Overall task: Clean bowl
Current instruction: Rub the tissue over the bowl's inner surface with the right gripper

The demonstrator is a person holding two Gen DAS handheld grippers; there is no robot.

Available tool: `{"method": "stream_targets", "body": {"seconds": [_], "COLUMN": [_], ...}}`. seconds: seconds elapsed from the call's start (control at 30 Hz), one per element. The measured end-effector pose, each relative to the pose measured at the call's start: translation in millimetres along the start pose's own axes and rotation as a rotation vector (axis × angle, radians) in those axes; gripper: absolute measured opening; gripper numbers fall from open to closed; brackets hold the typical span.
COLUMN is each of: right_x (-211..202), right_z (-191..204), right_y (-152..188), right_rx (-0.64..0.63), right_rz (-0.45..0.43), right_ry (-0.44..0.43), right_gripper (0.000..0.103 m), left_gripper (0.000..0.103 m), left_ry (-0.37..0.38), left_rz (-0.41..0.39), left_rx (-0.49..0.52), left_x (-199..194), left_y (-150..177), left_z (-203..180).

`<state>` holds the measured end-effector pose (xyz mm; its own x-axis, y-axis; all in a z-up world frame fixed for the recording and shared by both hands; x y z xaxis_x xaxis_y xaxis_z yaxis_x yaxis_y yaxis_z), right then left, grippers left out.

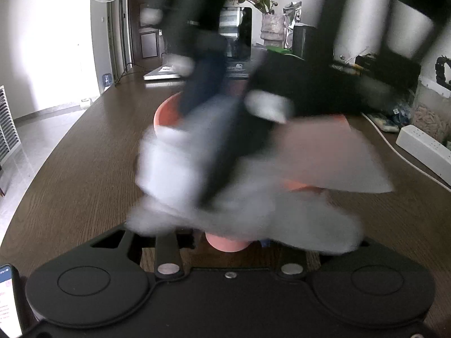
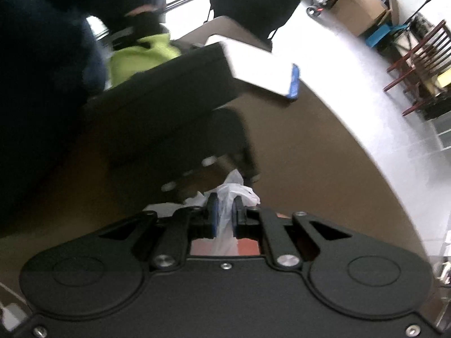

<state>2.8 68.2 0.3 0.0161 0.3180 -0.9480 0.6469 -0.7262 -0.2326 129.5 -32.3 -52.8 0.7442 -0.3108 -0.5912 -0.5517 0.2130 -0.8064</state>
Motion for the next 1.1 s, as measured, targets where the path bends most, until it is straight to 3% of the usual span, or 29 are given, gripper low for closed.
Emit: {"method": "stream_targets", "body": {"seconds": [0.27, 0.53, 0.87, 1.1], "right_x": [12, 1, -27, -36], "right_z": [-51, -79, -48, 2], "right_y": [11, 66, 123, 124], "right_rx": [0.086, 0.213, 0.269, 0.214], "right_rz": [0.007, 0.080, 0.183, 0.209], "right_ry": [0.097, 0.187, 0.185, 0.106], "right_gripper": [0.009, 0.009, 0.009, 0.009], "left_gripper": [0.038, 0.038, 0.038, 0.038], "left_ry": [-0.001, 0.000, 0.000, 0.001], "left_rz": [0.000, 0.000, 0.000, 0.000], "left_rx": [0.002, 0.010, 0.008, 0.008], "left_x": [-1, 9, 5, 5], "left_y": [1, -4, -2, -1], "left_z": [0, -9, -4, -4]}}
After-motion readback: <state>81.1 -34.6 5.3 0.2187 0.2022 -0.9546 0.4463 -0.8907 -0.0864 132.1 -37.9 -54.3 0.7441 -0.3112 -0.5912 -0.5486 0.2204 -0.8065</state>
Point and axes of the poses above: each gripper's, at about its wrist camera, not at the fingertips, and x roughly the way its jaws point, z to its left, y to its underside, the point moved 8 cm from there along x, roughly the way its jaws point
